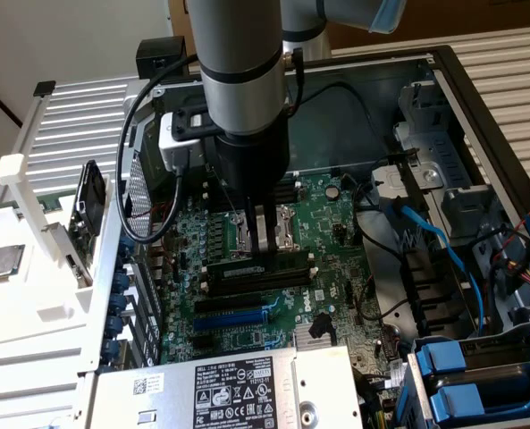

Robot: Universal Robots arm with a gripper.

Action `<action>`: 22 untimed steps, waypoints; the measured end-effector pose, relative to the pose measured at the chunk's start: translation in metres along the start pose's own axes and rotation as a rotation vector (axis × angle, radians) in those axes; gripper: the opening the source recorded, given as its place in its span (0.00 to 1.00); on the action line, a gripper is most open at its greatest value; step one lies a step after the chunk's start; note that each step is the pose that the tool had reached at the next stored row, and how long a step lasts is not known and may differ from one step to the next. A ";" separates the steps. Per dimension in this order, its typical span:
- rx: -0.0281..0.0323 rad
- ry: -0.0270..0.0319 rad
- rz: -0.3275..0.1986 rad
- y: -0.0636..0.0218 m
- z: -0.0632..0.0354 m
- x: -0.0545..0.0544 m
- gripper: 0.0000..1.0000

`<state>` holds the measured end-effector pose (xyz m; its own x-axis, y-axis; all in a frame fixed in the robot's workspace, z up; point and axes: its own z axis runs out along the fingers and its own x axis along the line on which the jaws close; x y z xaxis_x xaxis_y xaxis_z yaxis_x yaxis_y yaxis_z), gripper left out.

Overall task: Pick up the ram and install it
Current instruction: 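Insert the ram into the slot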

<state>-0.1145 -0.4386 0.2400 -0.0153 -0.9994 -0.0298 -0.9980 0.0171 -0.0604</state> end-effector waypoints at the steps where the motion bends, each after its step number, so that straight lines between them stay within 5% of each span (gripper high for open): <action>1: 0.0002 0.0001 0.000 0.0000 0.0000 0.000 0.12; 22: 0.0055 -0.0012 0.006 0.0006 0.0013 0.001 0.12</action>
<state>-0.1150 -0.4395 0.2386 -0.0210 -0.9993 -0.0314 -0.9976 0.0230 -0.0657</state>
